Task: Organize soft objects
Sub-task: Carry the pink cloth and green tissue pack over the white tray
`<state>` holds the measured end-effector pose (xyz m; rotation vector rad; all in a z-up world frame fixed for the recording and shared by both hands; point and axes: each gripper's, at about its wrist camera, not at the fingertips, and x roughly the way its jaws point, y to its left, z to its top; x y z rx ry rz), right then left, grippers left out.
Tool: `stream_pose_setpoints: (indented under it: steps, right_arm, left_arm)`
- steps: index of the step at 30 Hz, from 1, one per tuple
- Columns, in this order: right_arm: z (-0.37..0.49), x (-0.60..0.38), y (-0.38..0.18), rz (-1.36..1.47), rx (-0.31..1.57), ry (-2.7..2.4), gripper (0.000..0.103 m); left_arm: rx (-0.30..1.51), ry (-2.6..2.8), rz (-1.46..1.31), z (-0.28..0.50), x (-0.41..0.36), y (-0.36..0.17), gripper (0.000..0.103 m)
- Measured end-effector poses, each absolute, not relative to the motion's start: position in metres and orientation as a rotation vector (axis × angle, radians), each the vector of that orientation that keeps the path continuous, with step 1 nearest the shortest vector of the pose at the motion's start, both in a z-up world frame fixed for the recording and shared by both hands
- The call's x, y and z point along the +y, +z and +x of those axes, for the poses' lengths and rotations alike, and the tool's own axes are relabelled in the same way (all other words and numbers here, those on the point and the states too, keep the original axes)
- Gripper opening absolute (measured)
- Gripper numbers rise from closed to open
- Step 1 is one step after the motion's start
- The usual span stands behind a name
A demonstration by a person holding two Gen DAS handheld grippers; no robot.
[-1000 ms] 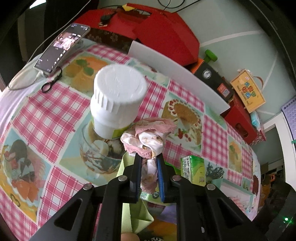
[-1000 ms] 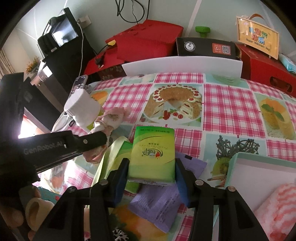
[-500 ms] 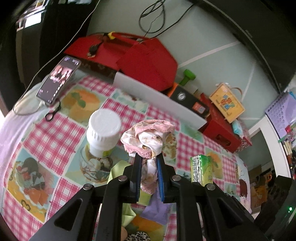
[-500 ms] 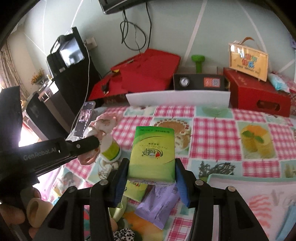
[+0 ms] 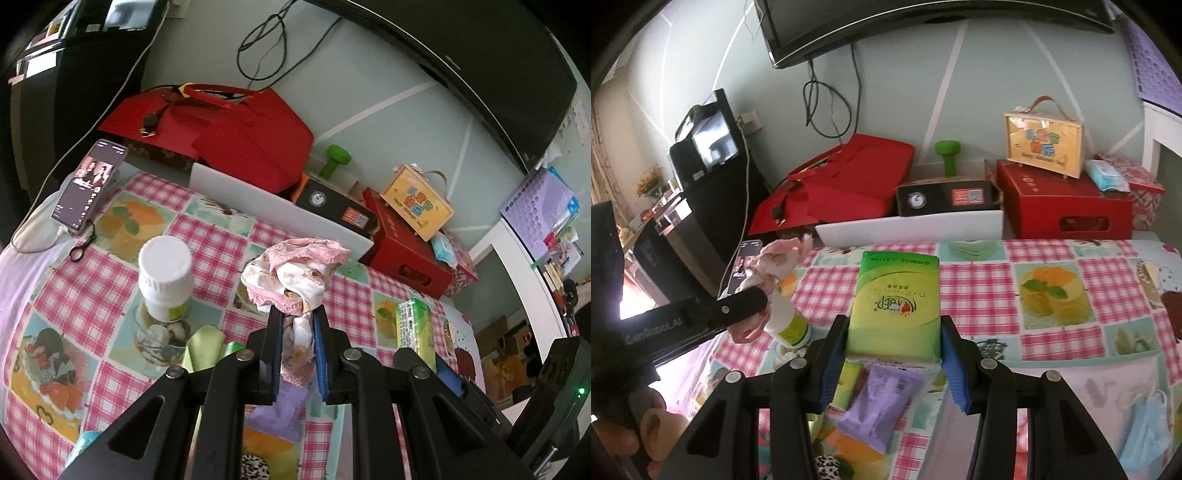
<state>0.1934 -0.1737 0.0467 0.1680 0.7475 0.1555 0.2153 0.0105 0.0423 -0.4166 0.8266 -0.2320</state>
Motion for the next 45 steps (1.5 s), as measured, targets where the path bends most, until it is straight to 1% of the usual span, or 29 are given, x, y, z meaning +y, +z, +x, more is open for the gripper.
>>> stream_pose_setpoints:
  steps: [15,34,40,45]
  right_arm:
    - [0.176,-0.234,0.057,0.214,0.729,-0.012,0.051]
    - [0.122,-0.332,0.072,0.308,0.683,-0.244,0.051]
    - [0.103,-0.357,0.069,0.330,0.696,-0.291,0.051]
    - [0.102,-0.368,0.060,0.350,0.727,-0.303,0.051]
  left_arm:
    - [0.851,-0.297,-0.367,0.212,-0.023,0.044,0.016]
    - [0.933,-0.504,-0.192,0.193,-0.131,0.030,0.016]
    - [0.972,-0.550,-0.127,0.181,-0.164,0.018,0.016]
    - [0.999,-0.538,-0.093,0.181,-0.177,0.006,0.016]
